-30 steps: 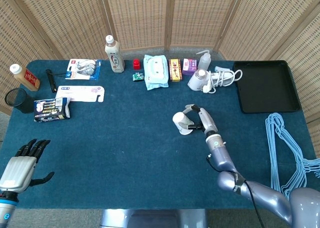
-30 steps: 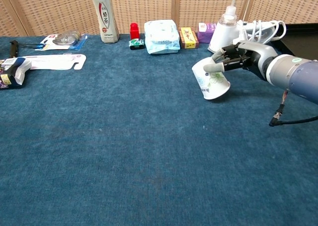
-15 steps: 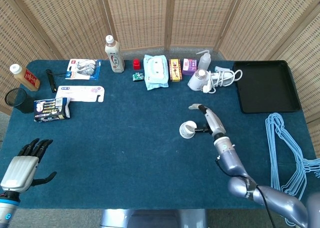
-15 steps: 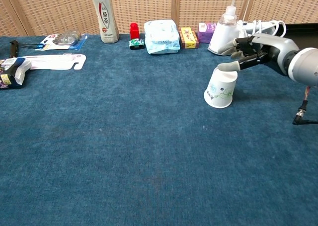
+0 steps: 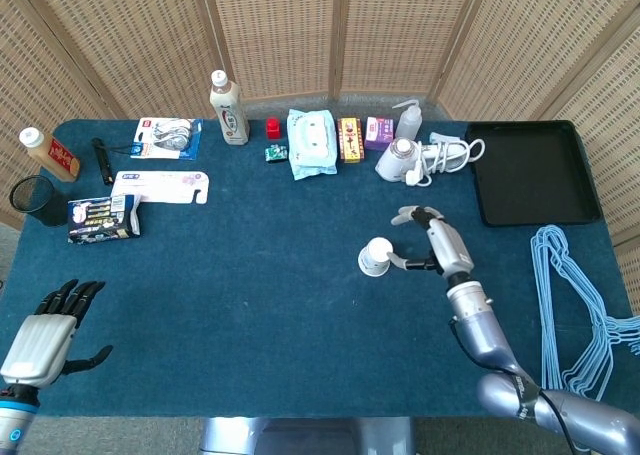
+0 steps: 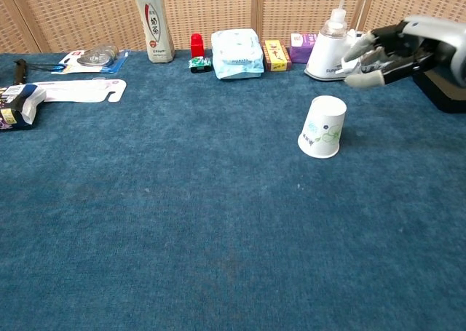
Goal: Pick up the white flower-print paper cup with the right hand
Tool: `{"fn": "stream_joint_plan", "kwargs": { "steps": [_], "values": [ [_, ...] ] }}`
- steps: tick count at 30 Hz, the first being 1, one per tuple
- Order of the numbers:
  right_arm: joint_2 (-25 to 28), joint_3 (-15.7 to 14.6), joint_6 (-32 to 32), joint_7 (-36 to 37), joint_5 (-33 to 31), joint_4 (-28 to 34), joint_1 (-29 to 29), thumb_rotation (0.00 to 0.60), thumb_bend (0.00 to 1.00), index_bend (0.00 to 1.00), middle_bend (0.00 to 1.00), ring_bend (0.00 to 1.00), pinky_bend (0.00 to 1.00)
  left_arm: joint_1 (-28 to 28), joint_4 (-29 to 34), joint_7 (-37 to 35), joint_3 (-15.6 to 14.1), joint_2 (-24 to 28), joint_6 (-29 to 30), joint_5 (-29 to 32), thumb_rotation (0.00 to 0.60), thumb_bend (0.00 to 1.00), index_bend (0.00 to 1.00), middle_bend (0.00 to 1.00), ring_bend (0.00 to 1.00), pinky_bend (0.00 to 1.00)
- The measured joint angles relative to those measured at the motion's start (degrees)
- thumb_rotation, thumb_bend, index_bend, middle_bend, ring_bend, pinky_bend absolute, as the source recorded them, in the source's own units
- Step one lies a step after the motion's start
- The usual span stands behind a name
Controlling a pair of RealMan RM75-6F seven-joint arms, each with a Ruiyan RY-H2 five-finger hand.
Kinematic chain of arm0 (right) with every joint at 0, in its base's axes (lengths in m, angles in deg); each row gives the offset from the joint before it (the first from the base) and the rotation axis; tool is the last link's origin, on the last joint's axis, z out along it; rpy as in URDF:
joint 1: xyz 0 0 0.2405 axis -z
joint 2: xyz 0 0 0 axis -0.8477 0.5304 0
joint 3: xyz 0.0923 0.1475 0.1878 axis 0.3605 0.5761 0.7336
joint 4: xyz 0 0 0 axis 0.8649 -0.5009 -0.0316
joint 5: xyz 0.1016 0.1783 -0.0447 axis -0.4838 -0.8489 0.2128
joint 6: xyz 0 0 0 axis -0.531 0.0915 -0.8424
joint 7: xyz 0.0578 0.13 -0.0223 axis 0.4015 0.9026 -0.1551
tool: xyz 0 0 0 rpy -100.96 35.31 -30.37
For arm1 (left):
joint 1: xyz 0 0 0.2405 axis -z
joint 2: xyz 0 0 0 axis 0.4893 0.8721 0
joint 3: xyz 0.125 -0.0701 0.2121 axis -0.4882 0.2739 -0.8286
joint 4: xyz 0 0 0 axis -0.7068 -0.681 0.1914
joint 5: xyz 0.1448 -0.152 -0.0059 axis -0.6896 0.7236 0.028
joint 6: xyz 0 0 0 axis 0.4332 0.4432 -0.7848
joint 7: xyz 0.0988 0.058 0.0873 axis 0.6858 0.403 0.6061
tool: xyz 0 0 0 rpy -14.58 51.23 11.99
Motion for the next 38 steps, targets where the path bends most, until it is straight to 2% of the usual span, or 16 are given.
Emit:
{"fn": "stream_joint_plan", "kwargs": {
  "steps": [3,7,14,18,26,31,38],
  "values": [
    [0.9,-1.2,4.9,-4.4,1.6,1.9,1.6,0.509,0.28,0.45,0.29,0.27,0.12,-0.3,-0.4,-0.3,-0.1,-0.2,0.5,-0.4,0.362,0.23,0.07,0.13,0.06,0.13],
    [3.0,-3.5,10.1,-9.9,3.7,4.6,4.2,0.51,0.28,0.5,0.31,0.29,0.1,-1.0,-1.6,-1.4,-0.2,-1.0,1.7,-1.1,0.367,0.23,0.07,0.13,0.06,0.13],
    [8.6,-8.6,17.7,-18.4,6.3,11.3,10.5,0.51,0.28,0.51,0.33,0.29,0.1,-2.7,-2.9,-2.2,-1.3,-2.1,2.5,-0.9,0.368,0.23,0.07,0.13,0.06,0.13],
    [10.9,-11.1,21.1,-19.7,8.5,13.3,13.8,0.514,0.28,0.51,0.33,0.29,0.1,-3.6,-3.6,-2.2,-1.4,-2.8,4.2,-1.6,0.37,0.23,0.07,0.13,0.06,0.13],
    [11.8,-14.9,26.8,-21.6,13.7,12.9,19.0,0.508,0.28,0.52,0.34,0.29,0.1,-4.9,-5.0,-3.9,-1.2,-4.2,7.8,-5.0,0.38,0.23,0.07,0.13,0.06,0.13],
    [11.8,-16.0,28.9,-22.5,15.9,12.7,21.1,0.509,0.28,0.52,0.35,0.29,0.1,-5.7,-6.5,-5.4,-1.1,-5.4,10.0,-7.5,0.387,0.23,0.07,0.13,0.06,0.13],
    [11.7,-16.4,30.3,-23.1,17.4,13.2,23.0,0.511,0.28,0.52,0.35,0.29,0.1,-5.8,-6.7,-5.8,-1.1,-5.8,9.8,-8.0,0.386,0.23,0.07,0.13,0.06,0.13]
  ]
}}
